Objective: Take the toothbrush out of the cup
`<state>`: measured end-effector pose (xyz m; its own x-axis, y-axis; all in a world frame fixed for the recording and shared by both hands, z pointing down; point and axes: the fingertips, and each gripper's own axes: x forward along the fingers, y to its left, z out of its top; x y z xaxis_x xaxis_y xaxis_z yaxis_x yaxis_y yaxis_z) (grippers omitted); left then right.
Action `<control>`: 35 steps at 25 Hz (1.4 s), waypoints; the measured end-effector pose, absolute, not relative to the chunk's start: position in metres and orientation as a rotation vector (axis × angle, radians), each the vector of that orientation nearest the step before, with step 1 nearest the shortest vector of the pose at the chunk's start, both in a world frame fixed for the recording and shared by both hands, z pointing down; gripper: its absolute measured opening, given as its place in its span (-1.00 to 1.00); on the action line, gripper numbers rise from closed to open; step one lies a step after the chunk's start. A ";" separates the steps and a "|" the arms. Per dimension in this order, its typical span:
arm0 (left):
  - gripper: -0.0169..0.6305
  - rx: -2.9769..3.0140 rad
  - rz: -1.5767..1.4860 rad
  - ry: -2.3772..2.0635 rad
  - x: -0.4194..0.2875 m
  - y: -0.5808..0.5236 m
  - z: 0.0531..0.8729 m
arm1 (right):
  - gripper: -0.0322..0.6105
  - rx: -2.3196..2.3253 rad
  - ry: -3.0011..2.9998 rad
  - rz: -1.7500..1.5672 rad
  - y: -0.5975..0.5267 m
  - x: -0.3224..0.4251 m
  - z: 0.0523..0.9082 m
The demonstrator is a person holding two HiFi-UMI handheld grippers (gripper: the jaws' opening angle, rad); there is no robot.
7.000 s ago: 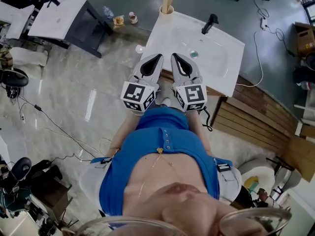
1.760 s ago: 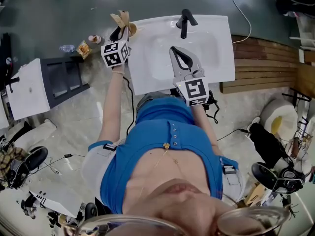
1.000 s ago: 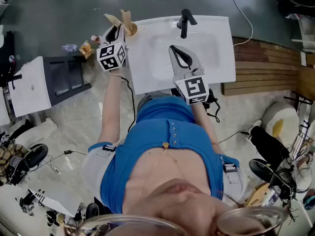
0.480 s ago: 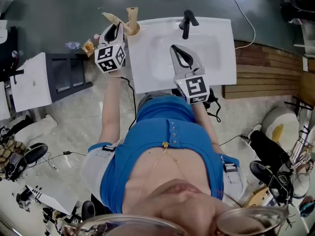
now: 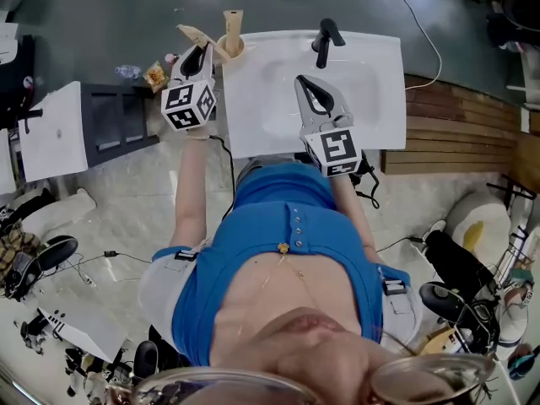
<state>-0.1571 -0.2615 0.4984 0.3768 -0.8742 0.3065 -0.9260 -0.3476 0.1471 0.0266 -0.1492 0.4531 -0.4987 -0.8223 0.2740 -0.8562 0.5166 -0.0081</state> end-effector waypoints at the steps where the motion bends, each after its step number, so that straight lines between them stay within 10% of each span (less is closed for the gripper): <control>1: -0.76 2.344 0.252 -1.580 -0.157 -0.259 0.499 | -0.89 1.421 -2.523 0.208 -0.150 0.027 0.454; 35: -0.76 2.077 0.584 -1.189 -0.132 -0.161 0.606 | -0.89 1.398 -2.520 0.236 -0.156 0.029 0.461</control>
<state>-0.1323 -0.1614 0.6064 0.4857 -0.5752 0.6582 -0.8725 -0.3644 0.3255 0.0287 -0.1563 0.4609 -0.5088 -0.8095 0.2931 -0.8498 0.5267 -0.0205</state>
